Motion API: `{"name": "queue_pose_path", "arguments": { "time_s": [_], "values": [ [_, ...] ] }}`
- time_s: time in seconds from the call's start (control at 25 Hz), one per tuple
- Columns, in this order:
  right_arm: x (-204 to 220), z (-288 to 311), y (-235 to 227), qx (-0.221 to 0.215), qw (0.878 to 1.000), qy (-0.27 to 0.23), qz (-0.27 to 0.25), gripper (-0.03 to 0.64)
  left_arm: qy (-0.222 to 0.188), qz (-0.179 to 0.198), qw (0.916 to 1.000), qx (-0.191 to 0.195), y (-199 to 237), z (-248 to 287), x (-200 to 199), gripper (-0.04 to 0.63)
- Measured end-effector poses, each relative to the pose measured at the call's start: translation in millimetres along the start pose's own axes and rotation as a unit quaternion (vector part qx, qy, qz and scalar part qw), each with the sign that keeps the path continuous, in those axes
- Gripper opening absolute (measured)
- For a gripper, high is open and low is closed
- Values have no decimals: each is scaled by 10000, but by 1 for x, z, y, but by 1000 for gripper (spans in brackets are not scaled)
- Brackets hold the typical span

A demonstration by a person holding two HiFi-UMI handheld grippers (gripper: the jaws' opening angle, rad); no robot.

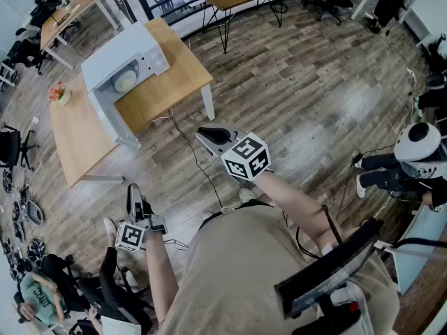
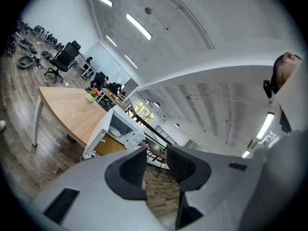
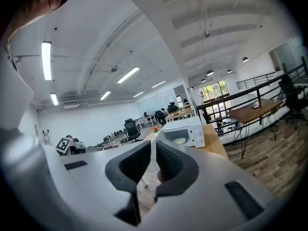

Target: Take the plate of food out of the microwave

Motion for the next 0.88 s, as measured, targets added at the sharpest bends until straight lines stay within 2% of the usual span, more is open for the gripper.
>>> {"name": "queue_pose_path", "arguments": {
  "time_s": [0.24, 0.36, 0.48, 0.88],
  "values": [
    [-1, -9, -12, -105, 9999, -2, 24, 43, 2, 106, 9999, -45, -22, 6, 6, 131],
    [-10, -17, -13, -428, 9977, -303, 424, 46, -70, 15, 9999, -145, -27, 4, 11, 132],
    [-18, -24, -16, -708, 9935, -455, 773, 142, -143, -35, 9997, -204, -33, 1, 20, 132],
    [0, -66, -37, -954, 9934, -136, 614, 143, -202, -99, 9989, -412, -67, -4, 71, 132]
  ]
}}
Point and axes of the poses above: the fingertips, and each gripper's own axes: z forward along the fingers, y to its left, x out of its underside, the point moved 4 cm from there along -z, backward along the fingers
